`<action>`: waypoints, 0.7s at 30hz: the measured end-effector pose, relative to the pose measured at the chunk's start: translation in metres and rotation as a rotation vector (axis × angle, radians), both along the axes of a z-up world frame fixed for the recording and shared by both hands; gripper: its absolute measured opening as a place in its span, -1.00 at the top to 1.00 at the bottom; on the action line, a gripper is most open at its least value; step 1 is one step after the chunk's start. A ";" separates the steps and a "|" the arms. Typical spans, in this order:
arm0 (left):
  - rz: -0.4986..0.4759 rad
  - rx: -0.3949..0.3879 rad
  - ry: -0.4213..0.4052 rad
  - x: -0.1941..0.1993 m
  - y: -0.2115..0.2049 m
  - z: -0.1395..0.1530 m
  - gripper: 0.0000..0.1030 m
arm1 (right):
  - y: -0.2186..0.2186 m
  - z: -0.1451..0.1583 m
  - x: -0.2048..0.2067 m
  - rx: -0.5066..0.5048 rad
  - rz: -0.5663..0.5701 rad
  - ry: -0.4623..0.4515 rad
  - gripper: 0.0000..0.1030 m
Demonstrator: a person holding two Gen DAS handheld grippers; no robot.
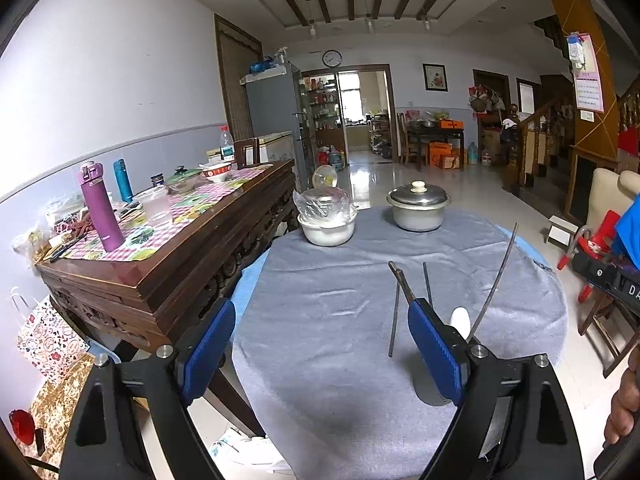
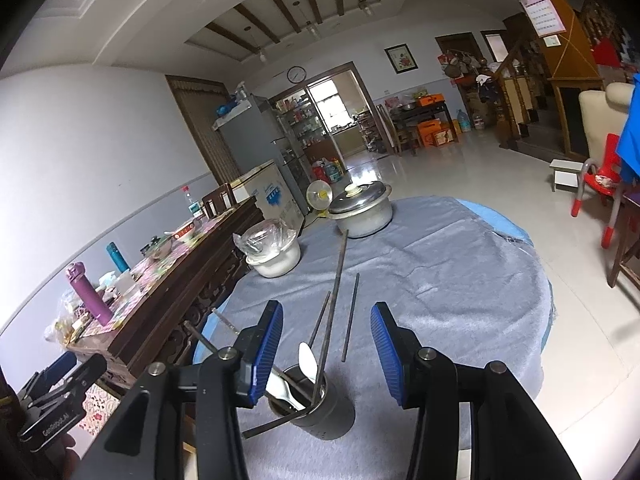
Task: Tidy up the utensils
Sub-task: 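Raise both open tools away from the holder, leaving chopsticks standing inside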
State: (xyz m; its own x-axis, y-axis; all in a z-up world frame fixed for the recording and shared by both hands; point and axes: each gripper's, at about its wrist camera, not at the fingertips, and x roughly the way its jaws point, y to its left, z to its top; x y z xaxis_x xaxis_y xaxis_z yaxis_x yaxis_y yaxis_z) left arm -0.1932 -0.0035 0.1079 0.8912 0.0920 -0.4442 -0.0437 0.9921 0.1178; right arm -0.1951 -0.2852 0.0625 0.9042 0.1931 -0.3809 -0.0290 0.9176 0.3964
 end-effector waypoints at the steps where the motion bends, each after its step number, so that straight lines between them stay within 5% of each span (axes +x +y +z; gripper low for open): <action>1: 0.002 0.001 -0.001 0.001 0.000 0.001 -0.72 | 0.001 0.001 -0.001 -0.003 0.002 -0.001 0.04; 21: 0.050 -0.008 -0.032 -0.010 0.001 0.009 -0.82 | 0.003 -0.002 -0.025 -0.019 0.023 0.025 0.00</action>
